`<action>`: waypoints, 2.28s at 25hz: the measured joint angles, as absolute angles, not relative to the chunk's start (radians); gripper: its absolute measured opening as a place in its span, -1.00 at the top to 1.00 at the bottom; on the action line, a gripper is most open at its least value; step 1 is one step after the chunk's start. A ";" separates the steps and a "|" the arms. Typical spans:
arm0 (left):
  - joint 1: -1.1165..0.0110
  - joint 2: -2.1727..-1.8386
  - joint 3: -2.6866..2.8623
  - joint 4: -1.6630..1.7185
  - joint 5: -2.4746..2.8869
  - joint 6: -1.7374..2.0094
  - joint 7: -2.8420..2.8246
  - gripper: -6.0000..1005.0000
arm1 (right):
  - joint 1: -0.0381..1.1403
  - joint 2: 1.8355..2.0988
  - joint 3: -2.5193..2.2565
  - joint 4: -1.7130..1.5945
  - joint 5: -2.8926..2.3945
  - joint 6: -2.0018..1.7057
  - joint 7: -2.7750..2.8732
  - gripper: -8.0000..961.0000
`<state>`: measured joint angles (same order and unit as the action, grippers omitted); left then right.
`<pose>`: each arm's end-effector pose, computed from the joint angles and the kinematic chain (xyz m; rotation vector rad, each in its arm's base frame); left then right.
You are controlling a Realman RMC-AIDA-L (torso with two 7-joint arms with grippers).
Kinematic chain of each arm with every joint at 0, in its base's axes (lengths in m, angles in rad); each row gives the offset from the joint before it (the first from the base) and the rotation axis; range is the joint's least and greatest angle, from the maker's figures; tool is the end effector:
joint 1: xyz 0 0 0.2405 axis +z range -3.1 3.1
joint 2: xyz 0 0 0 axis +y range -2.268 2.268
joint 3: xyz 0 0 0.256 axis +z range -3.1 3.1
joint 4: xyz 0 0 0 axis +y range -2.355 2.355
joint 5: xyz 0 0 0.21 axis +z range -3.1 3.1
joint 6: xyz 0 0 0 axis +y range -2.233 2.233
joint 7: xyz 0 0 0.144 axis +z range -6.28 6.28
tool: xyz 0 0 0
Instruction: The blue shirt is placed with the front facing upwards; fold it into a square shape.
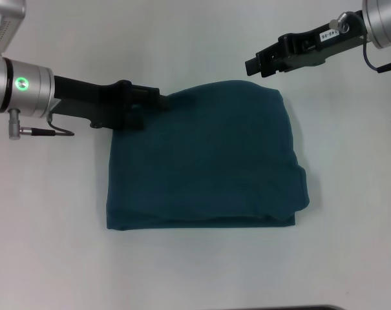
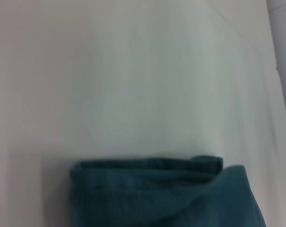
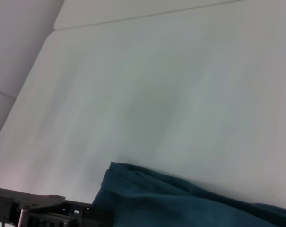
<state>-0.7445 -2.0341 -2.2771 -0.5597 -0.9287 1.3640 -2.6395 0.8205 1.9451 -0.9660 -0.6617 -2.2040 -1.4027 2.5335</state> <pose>-0.2368 0.3754 -0.0292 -2.2310 -2.0843 -0.3231 0.2057 0.4097 0.0139 -2.4602 1.6596 0.2005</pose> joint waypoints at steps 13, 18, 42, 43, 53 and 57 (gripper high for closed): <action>-0.786 -2.041 -2.241 -0.522 -0.928 1.250 -2.646 -0.58 | 0.817 1.943 -0.957 -0.674 -2.203 -1.413 2.545 0.09; -0.778 -2.043 -2.241 -0.525 -0.928 1.178 -2.645 -0.58 | 0.813 1.943 -0.957 -0.674 -2.203 -1.417 2.545 0.09; -0.674 -2.044 -2.256 -0.721 -0.935 1.232 -2.647 -0.58 | 0.823 1.939 -0.931 -0.673 -2.205 -1.413 2.545 0.09; -0.672 -2.045 -2.256 -0.723 -0.936 1.252 -2.647 -0.58 | 0.823 1.939 -0.931 -0.673 -2.205 -1.413 2.546 0.09; -0.671 -2.083 -2.240 -0.733 -0.921 1.243 -2.633 -0.58 | 0.825 1.938 -0.931 -0.673 -2.206 -1.416 2.557 0.09; -0.671 -2.086 -2.228 -0.724 -0.912 1.183 -2.630 -0.58 | 0.818 1.936 -0.931 -0.673 -2.206 -1.417 2.557 0.09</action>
<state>-0.6712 -2.0859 -2.2279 -0.7244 -0.9116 1.1827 -2.6303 0.8183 1.9361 -0.9311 -0.6734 -2.2059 -1.4172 2.5569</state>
